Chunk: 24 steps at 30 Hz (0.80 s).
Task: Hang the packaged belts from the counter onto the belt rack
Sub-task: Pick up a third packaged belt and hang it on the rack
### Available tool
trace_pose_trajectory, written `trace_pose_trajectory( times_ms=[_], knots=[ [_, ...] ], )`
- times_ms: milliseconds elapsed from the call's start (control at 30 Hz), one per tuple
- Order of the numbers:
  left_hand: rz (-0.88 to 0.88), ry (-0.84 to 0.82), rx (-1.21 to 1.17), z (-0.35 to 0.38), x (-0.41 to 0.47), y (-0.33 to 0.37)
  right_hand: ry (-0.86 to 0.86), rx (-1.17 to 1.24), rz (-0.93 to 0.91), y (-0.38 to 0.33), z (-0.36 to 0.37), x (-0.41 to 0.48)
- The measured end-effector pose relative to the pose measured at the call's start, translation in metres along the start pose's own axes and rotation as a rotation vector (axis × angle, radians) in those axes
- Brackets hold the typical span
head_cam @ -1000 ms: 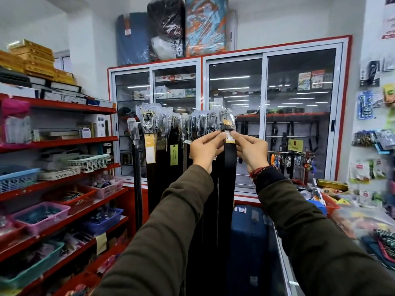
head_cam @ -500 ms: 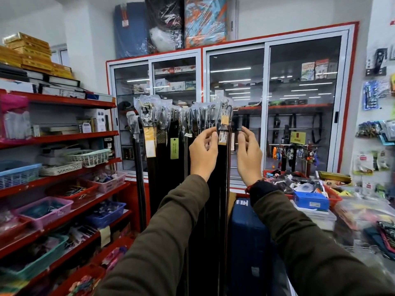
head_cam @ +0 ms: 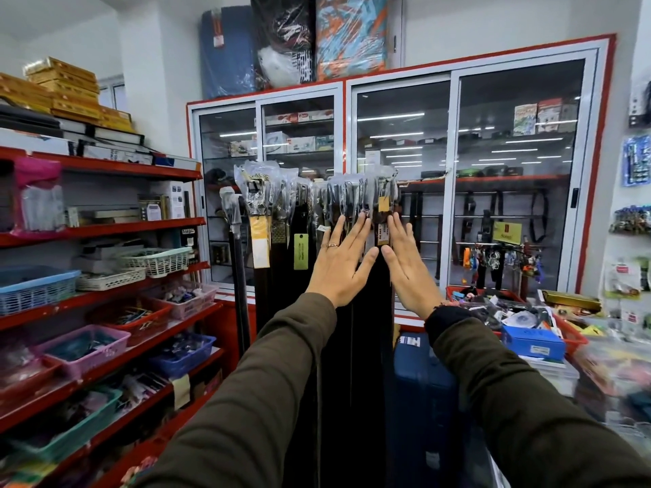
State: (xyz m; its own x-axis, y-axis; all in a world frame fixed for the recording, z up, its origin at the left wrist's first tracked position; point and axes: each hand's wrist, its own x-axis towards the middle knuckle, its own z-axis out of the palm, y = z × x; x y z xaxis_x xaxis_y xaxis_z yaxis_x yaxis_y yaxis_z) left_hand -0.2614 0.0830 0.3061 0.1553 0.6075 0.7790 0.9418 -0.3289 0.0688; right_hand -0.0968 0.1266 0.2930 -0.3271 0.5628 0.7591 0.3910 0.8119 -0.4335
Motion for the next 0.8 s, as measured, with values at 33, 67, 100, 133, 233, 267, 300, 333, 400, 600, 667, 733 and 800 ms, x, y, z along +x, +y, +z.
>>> trace_pose_trajectory(
  times_ms=[33,67,100,133,233,267,300,333,400,600,667,733,800],
  knots=[
    [-0.011,-0.011,0.023,0.001,0.000,-0.002,-0.008,-0.023,-0.002,0.000,0.001,0.002],
    [-0.020,-0.020,0.033,0.003,0.000,-0.003,-0.013,-0.041,-0.003,0.001,0.002,0.004],
    [-0.028,-0.025,0.031,0.003,0.000,-0.003,-0.017,-0.052,0.000,0.002,0.002,0.005],
    [-0.035,-0.026,0.023,0.005,-0.001,-0.003,-0.019,-0.061,0.007,0.002,0.003,0.007],
    [-0.047,-0.023,0.025,0.005,-0.004,-0.002,0.001,-0.095,0.031,-0.001,0.006,0.008],
    [-0.041,-0.015,0.036,0.004,-0.006,-0.002,0.020,-0.104,0.039,-0.004,0.008,0.007],
    [-0.031,0.006,0.048,0.002,-0.008,-0.002,0.047,-0.110,0.043,-0.007,0.009,0.005],
    [-0.024,0.041,0.061,-0.002,-0.012,-0.003,0.082,-0.116,0.041,-0.011,0.012,0.003],
    [-0.015,0.134,0.084,-0.012,-0.020,-0.005,0.176,-0.126,0.007,-0.021,0.018,-0.002],
    [-0.033,0.381,0.132,-0.058,-0.047,-0.033,0.212,-0.005,-0.141,-0.070,0.058,0.001],
    [-0.053,0.415,0.087,-0.073,-0.056,-0.049,0.151,0.041,-0.184,-0.086,0.076,0.006],
    [-0.062,0.413,0.021,-0.084,-0.063,-0.067,0.098,0.102,-0.217,-0.100,0.091,0.011],
    [-0.068,0.381,-0.023,-0.090,-0.070,-0.084,0.058,0.144,-0.241,-0.111,0.106,0.016]
  ],
)
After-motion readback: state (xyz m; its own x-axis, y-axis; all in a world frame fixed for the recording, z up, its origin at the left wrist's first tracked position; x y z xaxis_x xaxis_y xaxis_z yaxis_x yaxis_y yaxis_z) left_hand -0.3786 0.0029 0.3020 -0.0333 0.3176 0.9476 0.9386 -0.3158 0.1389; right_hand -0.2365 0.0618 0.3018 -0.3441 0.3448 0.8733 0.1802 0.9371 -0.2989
